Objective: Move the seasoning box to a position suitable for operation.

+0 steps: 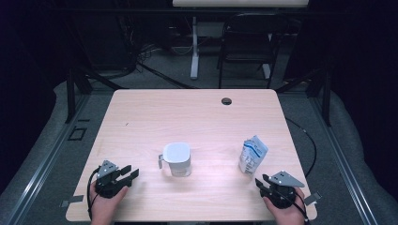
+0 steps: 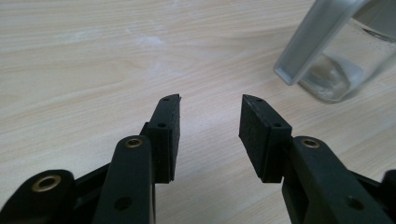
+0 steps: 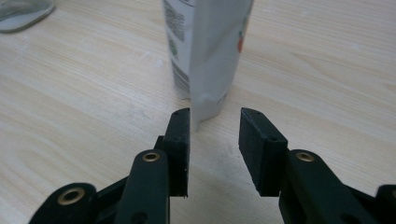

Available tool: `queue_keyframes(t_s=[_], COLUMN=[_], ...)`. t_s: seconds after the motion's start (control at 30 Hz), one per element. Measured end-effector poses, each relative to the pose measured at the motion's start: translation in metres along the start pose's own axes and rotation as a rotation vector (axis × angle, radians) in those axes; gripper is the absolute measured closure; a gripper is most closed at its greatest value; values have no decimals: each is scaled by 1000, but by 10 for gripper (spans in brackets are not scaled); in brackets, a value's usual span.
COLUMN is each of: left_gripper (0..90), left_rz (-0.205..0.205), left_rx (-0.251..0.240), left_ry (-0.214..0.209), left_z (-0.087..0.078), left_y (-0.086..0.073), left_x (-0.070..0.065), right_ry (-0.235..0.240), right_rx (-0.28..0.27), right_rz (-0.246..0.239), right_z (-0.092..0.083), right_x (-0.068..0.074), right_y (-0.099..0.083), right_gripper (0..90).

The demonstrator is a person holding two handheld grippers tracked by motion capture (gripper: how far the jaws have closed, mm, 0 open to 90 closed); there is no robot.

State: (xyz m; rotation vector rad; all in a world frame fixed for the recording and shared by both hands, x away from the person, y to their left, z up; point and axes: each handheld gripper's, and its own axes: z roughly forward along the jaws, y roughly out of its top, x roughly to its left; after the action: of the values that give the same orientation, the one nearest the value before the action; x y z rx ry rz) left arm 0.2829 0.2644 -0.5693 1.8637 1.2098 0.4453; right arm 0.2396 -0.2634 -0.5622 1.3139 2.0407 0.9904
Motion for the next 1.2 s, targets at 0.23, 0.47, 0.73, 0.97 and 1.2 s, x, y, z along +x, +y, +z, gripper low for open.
queue_keyframes(t_s=[0.23, 0.47, 0.73, 0.97, 1.2], left_gripper=[592, 601, 547, 526, 581], left_rz=[-13, -16, 41, 92, 115], left_rx=[-27, -29, -46, -23, -2], left_ry=[-10, -22, -59, -71, -81], left_z=[0, 0, 4, 18, 25], left_y=[4, 6, 13, 20, 30], left_x=[-7, -16, -35, -49, -53], right_ry=[20, 32, 52, 48, 44], right_rx=[-9, -16, -14, -22, -31], right_rz=[36, 75, 4, 29, 42], right_z=[-6, -13, -13, -14, -15], right_x=[-6, -10, 4, 1, -1], right_y=[-5, -9, -3, -5, -6], right_gripper=[690, 671, 699, 728, 694])
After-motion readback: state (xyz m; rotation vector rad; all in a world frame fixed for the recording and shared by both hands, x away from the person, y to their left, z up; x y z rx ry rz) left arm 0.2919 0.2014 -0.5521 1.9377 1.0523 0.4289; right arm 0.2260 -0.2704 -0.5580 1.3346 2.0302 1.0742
